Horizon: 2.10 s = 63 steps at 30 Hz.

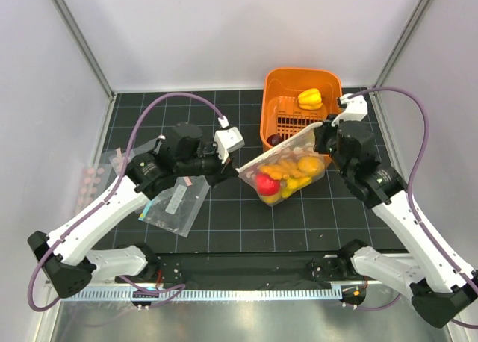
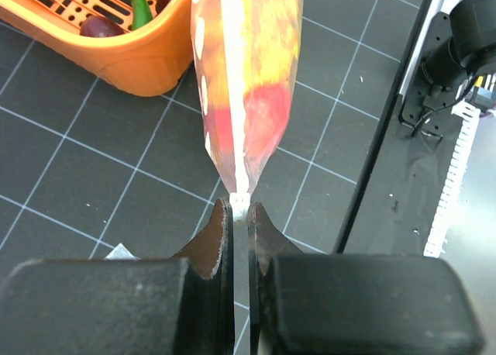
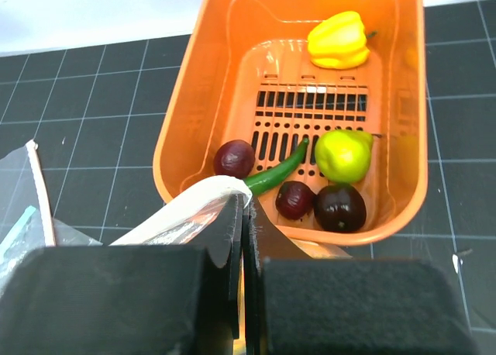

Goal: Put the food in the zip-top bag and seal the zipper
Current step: Zip the zipper food storage bag at the center of the board, then place the zipper food storage bag at the center of the board, then reset both arms

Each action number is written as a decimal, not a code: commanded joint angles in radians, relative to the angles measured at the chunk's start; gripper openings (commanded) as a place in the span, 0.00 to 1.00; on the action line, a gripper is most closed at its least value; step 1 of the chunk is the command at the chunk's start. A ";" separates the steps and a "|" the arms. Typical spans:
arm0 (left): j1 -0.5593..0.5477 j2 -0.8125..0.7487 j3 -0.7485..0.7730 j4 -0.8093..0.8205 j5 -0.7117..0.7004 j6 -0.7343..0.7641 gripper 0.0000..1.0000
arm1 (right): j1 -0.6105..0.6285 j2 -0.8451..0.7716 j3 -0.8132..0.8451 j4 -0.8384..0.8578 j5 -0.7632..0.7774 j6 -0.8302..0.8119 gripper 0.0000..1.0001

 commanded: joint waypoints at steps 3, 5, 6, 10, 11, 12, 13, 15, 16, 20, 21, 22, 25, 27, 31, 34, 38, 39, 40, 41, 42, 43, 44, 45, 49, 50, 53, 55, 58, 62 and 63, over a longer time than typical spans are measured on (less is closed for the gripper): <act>0.001 -0.011 -0.002 -0.129 -0.060 -0.022 0.00 | -0.030 -0.060 -0.020 0.052 0.321 0.020 0.01; 0.001 -0.006 -0.002 -0.127 -0.069 -0.022 0.00 | -0.030 -0.057 -0.025 0.038 0.336 0.020 0.01; 0.001 -0.004 -0.002 -0.130 -0.086 -0.022 0.00 | -0.028 -0.054 -0.026 0.032 0.364 0.026 0.01; 0.004 0.002 -0.001 -0.129 -0.106 -0.022 0.00 | -0.037 -0.054 -0.044 0.023 0.401 0.044 0.01; 0.004 0.003 0.001 -0.130 -0.106 -0.022 0.00 | -0.037 -0.054 -0.052 0.020 0.404 0.047 0.01; 0.006 0.003 0.001 -0.132 -0.107 -0.020 0.00 | -0.039 -0.056 -0.057 0.014 0.410 0.055 0.01; 0.006 0.003 0.001 -0.132 -0.112 -0.020 0.00 | -0.045 -0.057 -0.063 0.015 0.413 0.064 0.01; 0.010 0.003 -0.002 -0.138 -0.122 -0.023 0.00 | -0.057 -0.056 -0.075 -0.003 0.415 0.086 0.01; 0.010 0.002 -0.005 -0.141 -0.133 -0.025 0.00 | -0.079 -0.054 -0.077 -0.009 0.408 0.102 0.01; 0.015 0.000 -0.022 -0.136 -0.152 -0.039 0.00 | -0.113 -0.063 -0.090 -0.031 0.392 0.115 0.01; 0.015 0.002 -0.022 -0.135 -0.153 -0.040 0.00 | -0.113 -0.068 -0.095 -0.032 0.393 0.112 0.01; 0.015 0.005 -0.016 -0.135 -0.158 -0.040 0.00 | -0.114 -0.074 -0.107 -0.031 0.393 0.110 0.01; 0.015 0.026 0.004 -0.135 -0.162 -0.037 0.00 | -0.114 -0.100 -0.138 -0.031 0.389 0.110 0.01; 0.015 0.052 0.037 -0.141 -0.162 -0.033 0.00 | -0.114 -0.109 -0.155 -0.023 0.340 0.100 0.01; 0.016 0.098 0.100 -0.138 -0.179 -0.024 0.00 | -0.113 -0.123 -0.179 -0.028 0.206 0.101 0.01; 0.019 0.149 0.139 -0.109 -0.214 -0.025 0.00 | -0.114 -0.140 -0.199 -0.012 0.209 0.100 0.09; 0.026 0.230 0.209 -0.084 -0.265 -0.056 0.23 | -0.114 -0.149 -0.204 -0.002 0.247 0.089 0.87; 0.026 0.242 0.237 -0.080 -0.300 -0.065 0.36 | -0.114 -0.148 -0.202 -0.003 0.258 0.089 0.93; 0.029 0.253 0.245 -0.060 -0.316 -0.080 0.50 | -0.113 -0.148 -0.201 -0.003 0.263 0.089 0.96; 0.030 0.252 0.249 -0.049 -0.319 -0.108 0.63 | -0.114 -0.148 -0.199 0.000 0.272 0.089 0.99; 0.030 0.246 0.257 -0.037 -0.325 -0.115 0.68 | -0.114 -0.148 -0.189 0.000 0.295 0.086 1.00; 0.032 0.237 0.257 -0.006 -0.342 -0.125 0.78 | -0.114 -0.148 -0.181 0.003 0.309 0.089 1.00; 0.032 0.212 0.254 0.012 -0.354 -0.152 0.83 | -0.113 -0.137 -0.169 -0.007 0.319 0.093 1.00; 0.032 0.195 0.245 0.031 -0.397 -0.163 0.87 | -0.114 -0.129 -0.135 -0.012 0.338 0.099 1.00; 0.035 0.102 0.196 0.161 -0.643 -0.285 1.00 | -0.114 -0.039 0.004 -0.144 0.353 0.197 0.99; 0.036 0.063 0.186 0.178 -0.685 -0.350 1.00 | -0.114 0.002 0.036 -0.171 0.350 0.213 1.00; 0.038 0.013 0.142 0.221 -0.817 -0.447 1.00 | -0.114 0.044 0.142 -0.254 0.356 0.256 1.00; 0.039 -0.030 0.120 0.220 -0.866 -0.537 1.00 | -0.114 0.052 0.178 -0.268 0.365 0.259 1.00; 0.038 -0.093 0.050 0.204 -0.916 -0.658 1.00 | -0.114 0.030 0.183 -0.258 0.372 0.271 1.00; 0.038 -0.178 -0.042 0.198 -0.920 -0.724 1.00 | -0.114 -0.011 0.155 -0.252 0.387 0.276 1.00; 0.038 -0.191 -0.071 0.195 -0.925 -0.737 1.00 | -0.114 -0.022 0.134 -0.247 0.401 0.259 1.00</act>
